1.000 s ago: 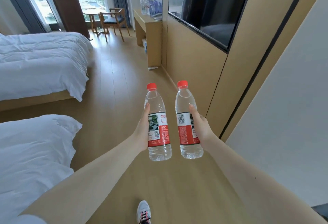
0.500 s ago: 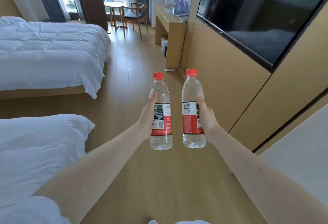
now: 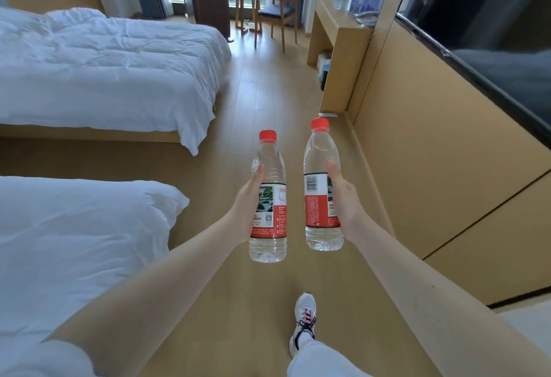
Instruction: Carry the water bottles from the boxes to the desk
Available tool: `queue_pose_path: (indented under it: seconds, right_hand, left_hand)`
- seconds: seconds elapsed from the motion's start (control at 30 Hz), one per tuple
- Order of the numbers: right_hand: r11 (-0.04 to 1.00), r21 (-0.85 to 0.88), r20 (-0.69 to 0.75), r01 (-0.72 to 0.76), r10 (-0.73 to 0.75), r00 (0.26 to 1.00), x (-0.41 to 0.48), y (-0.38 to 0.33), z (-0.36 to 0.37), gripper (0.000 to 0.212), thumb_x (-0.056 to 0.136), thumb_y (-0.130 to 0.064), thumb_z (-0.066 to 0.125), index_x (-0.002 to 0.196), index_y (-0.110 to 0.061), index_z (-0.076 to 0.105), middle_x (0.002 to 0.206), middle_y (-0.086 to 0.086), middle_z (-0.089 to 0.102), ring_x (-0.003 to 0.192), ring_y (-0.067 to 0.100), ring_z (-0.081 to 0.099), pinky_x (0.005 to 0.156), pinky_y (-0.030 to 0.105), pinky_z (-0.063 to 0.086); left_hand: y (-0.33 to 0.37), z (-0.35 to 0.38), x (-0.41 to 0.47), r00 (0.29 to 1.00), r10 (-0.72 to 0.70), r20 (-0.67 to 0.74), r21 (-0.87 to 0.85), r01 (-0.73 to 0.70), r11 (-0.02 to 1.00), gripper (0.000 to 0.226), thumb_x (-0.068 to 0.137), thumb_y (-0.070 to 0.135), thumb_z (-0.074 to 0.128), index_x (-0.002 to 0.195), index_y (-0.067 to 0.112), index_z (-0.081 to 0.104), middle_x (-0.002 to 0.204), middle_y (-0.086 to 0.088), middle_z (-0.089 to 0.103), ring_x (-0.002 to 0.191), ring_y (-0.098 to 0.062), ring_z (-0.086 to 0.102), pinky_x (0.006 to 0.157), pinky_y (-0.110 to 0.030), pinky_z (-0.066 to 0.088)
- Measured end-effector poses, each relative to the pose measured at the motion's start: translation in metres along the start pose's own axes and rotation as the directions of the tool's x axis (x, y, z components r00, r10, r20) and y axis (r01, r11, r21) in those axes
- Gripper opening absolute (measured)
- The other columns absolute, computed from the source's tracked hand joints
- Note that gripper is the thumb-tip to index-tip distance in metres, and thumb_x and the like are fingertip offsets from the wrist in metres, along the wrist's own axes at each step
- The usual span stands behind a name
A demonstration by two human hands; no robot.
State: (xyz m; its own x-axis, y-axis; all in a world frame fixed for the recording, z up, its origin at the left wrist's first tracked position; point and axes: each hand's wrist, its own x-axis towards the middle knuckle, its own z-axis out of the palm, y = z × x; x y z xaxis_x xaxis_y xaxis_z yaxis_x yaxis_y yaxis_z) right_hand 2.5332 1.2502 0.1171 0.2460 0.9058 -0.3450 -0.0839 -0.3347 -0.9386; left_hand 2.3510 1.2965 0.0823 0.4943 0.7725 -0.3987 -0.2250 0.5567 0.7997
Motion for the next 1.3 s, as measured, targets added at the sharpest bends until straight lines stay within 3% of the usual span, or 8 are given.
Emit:
queue_pose_path:
  seconds: [0.23, 0.37, 0.5, 0.7, 0.8, 0.93, 1.1, 1.3]
  right_hand:
    - [0.999, -0.012, 0.101, 0.044, -0.043, 0.994, 0.113, -0.038, -0.007, 0.063, 0.089, -0.063, 0.046, 0.104, -0.005, 0.062, 0.072, 0.006, 0.064, 0.062, 0.019, 0.064, 0.065, 0.031, 0.054]
    - [0.998, 0.017, 0.125, 0.056, -0.057, 0.990, 0.171, -0.061, -0.017, 0.064, 0.089, -0.063, 0.047, 0.108, -0.004, 0.063, 0.084, 0.013, 0.069, 0.073, 0.026, 0.068, 0.079, 0.041, 0.056]
    - [0.999, 0.035, 0.104, 0.034, -0.038, 0.994, 0.214, -0.077, -0.030, 0.084, 0.074, -0.078, 0.053, 0.113, -0.005, 0.063, 0.100, 0.021, 0.070, 0.091, 0.039, 0.070, 0.088, 0.054, 0.054]
    - [0.997, 0.076, 0.111, -0.030, 0.021, 0.994, 0.255, -0.082, -0.037, 0.090, 0.069, -0.075, 0.052, 0.117, 0.000, 0.061, 0.109, 0.027, 0.066, 0.100, 0.045, 0.065, 0.091, 0.057, 0.052]
    - [0.999, 0.039, 0.121, 0.009, -0.014, 0.993, 0.279, -0.091, -0.037, 0.090, 0.071, -0.078, 0.054, 0.115, 0.000, 0.060, 0.102, 0.024, 0.069, 0.093, 0.041, 0.068, 0.087, 0.055, 0.054]
    - [0.999, 0.048, 0.087, 0.025, -0.029, 0.996, 0.317, -0.099, -0.037, 0.074, 0.084, -0.066, 0.052, 0.115, 0.001, 0.059, 0.097, 0.023, 0.069, 0.085, 0.036, 0.068, 0.084, 0.049, 0.055]
    - [0.998, 0.026, 0.037, 0.054, -0.055, 0.998, 0.371, -0.117, -0.034, 0.091, 0.067, -0.074, 0.052, 0.114, 0.005, 0.058, 0.087, 0.015, 0.068, 0.075, 0.028, 0.067, 0.074, 0.039, 0.055]
    - [0.999, 0.002, -0.054, 0.043, -0.043, 0.998, 0.460, -0.142, -0.012, 0.067, 0.090, -0.060, 0.049, 0.111, 0.003, 0.057, 0.079, 0.008, 0.065, 0.069, 0.021, 0.064, 0.068, 0.032, 0.051]
  left_hand:
    - [0.039, -0.002, 0.085, 0.999, -0.043, 0.019, -0.065, 0.044, 0.997, 0.073, 0.060, 0.079, 0.068, 0.095, 0.015, 0.058, 0.081, -0.008, 0.056, 0.065, -0.020, 0.061, 0.063, -0.031, 0.055]
    - [0.068, 0.010, 0.136, 0.999, -0.042, 0.017, -0.097, 0.043, 0.994, 0.063, 0.073, 0.077, 0.051, 0.087, 0.016, 0.060, 0.073, -0.005, 0.059, 0.059, -0.016, 0.061, 0.059, -0.028, 0.054]
    - [0.088, 0.020, 0.183, 0.998, -0.034, -0.057, -0.030, 0.033, 0.999, 0.064, 0.071, 0.076, 0.051, 0.089, 0.016, 0.060, 0.075, -0.006, 0.058, 0.060, -0.017, 0.061, 0.060, -0.028, 0.054]
    - [0.102, 0.025, 0.236, 0.996, -0.029, -0.086, 0.061, 0.035, 0.998, 0.101, 0.051, 0.081, 0.070, 0.122, 0.011, 0.057, 0.095, -0.012, 0.063, 0.078, -0.026, 0.064, 0.073, -0.037, 0.055]
    - [0.116, 0.022, 0.260, 0.996, -0.027, -0.087, 0.064, 0.032, 0.997, 0.113, 0.048, 0.080, 0.072, 0.134, 0.009, 0.052, 0.106, -0.017, 0.061, 0.084, -0.028, 0.064, 0.077, -0.039, 0.054]
    - [0.135, 0.015, 0.295, 0.998, -0.035, -0.053, 0.044, 0.038, 0.998, 0.103, 0.058, 0.080, 0.065, 0.131, 0.009, 0.053, 0.100, -0.015, 0.062, 0.079, -0.025, 0.063, 0.074, -0.036, 0.054]
    - [0.169, 0.004, 0.357, 0.996, -0.082, 0.032, 0.040, 0.081, 0.996, 0.111, 0.052, 0.078, 0.073, 0.136, 0.009, 0.051, 0.116, -0.019, 0.059, 0.090, -0.032, 0.064, 0.083, -0.042, 0.053]
    - [0.227, -0.026, 0.445, 0.994, -0.099, 0.050, 0.064, 0.095, 0.993, 0.104, 0.064, 0.075, 0.066, 0.138, 0.004, 0.047, 0.127, -0.027, 0.055, 0.096, -0.036, 0.063, 0.085, -0.045, 0.054]
